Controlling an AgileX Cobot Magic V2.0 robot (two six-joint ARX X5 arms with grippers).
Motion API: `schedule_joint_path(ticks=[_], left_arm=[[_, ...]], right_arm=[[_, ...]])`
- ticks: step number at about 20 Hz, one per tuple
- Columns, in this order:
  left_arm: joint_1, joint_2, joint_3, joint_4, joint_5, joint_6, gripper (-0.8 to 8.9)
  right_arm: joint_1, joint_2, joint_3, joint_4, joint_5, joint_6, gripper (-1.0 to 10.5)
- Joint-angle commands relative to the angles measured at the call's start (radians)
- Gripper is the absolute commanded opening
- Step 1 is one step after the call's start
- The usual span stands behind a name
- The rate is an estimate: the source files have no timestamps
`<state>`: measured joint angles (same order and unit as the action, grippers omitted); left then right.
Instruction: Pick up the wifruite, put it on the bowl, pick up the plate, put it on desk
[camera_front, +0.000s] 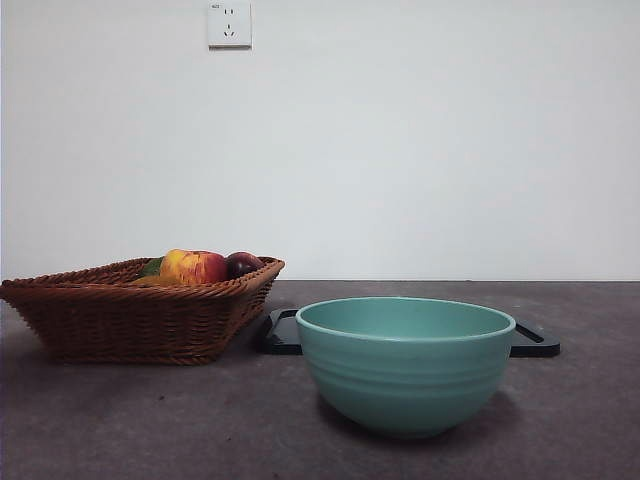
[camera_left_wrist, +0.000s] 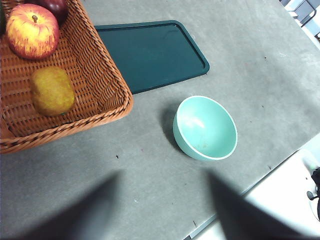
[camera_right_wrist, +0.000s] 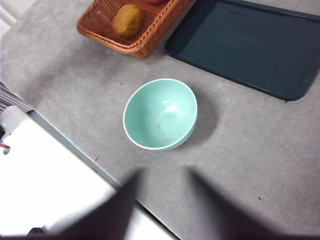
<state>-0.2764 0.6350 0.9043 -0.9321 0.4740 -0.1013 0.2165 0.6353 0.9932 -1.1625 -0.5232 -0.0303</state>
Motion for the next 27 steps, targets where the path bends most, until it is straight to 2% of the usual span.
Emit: schedule_joint_path(ticks=[1, 13, 18, 24, 27], left_arm=[[-0.004, 0.005, 0.021, 0.012, 0.002, 0.011, 4.39], [-0.004, 0.061, 0.031, 0.045, -0.012, 0.004, 4.38], [-0.01, 0.204, 0.095, 0.102, -0.095, 0.005, 4.37], [-0.047, 0.467, 0.219, 0.178, -0.273, 0.012, 4.33], [-0.062, 0.606, 0.267, 0.198, -0.295, 0.014, 4.32]], right_arm=[[0.005, 0.004, 0.017, 0.01, 0.0, -0.007, 4.0], [0.005, 0.004, 0.017, 0.01, 0.0, -0.007, 4.0], [0.005, 0.004, 0.017, 0.01, 0.0, -0.007, 4.0], [0.005, 0.004, 0.017, 0.01, 0.0, -0.006, 4.0], [0.005, 0.004, 0.017, 0.011, 0.0, -0.006, 4.0]])
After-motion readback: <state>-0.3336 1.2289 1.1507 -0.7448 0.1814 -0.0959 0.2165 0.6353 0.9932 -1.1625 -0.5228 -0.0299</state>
